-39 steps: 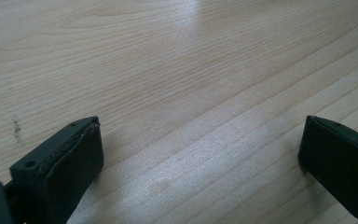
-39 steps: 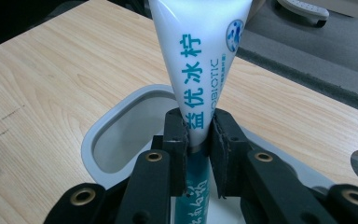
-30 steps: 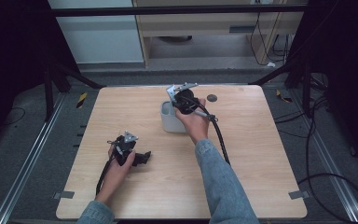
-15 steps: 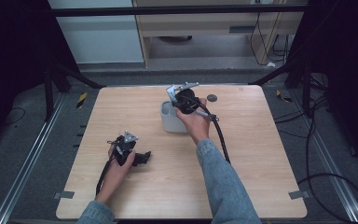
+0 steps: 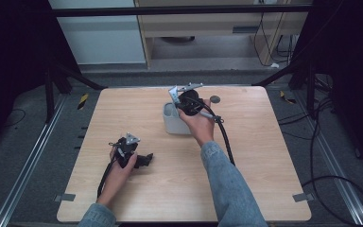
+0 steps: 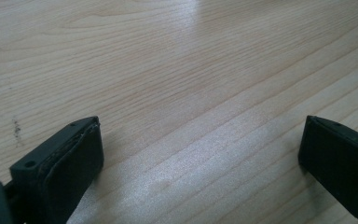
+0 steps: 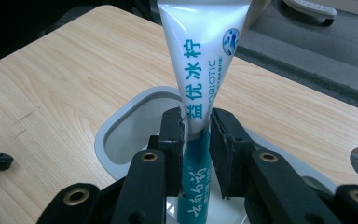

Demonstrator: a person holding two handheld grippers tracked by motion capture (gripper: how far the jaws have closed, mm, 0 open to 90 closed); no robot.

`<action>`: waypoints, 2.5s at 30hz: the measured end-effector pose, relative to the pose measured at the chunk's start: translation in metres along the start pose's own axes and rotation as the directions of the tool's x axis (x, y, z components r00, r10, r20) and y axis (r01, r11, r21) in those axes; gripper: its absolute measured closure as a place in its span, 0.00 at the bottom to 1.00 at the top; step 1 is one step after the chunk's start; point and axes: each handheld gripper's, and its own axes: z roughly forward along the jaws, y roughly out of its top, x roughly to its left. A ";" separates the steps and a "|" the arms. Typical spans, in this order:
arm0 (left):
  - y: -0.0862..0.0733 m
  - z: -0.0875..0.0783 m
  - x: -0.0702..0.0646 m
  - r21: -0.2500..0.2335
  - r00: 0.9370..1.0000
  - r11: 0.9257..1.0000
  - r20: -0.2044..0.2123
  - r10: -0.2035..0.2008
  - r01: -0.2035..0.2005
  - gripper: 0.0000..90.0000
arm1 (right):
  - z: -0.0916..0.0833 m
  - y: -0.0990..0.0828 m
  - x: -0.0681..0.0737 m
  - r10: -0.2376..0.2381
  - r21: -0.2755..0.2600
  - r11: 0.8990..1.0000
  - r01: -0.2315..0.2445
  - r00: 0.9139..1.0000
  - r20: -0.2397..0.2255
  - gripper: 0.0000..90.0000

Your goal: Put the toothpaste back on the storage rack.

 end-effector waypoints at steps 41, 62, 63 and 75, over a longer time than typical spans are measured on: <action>0.000 0.000 0.000 0.000 1.000 1.000 0.000 0.000 0.000 0.00 | -0.047 0.004 0.001 -0.001 -0.020 1.000 -0.001 0.998 -0.061 0.11; 0.000 0.000 0.000 0.003 1.000 1.000 0.001 0.001 -0.001 0.00 | -0.093 -0.040 -0.030 -0.058 -0.071 0.996 0.061 0.998 0.038 0.09; 0.000 0.000 0.000 0.003 1.000 1.000 0.000 0.001 -0.001 0.00 | -0.095 -0.042 -0.032 -0.053 -0.076 0.996 0.056 0.998 0.041 0.09; 0.000 0.000 0.000 0.003 1.000 1.000 0.000 0.002 -0.002 0.00 | -0.108 -0.064 -0.048 -0.064 -0.063 0.996 0.070 0.994 0.092 0.11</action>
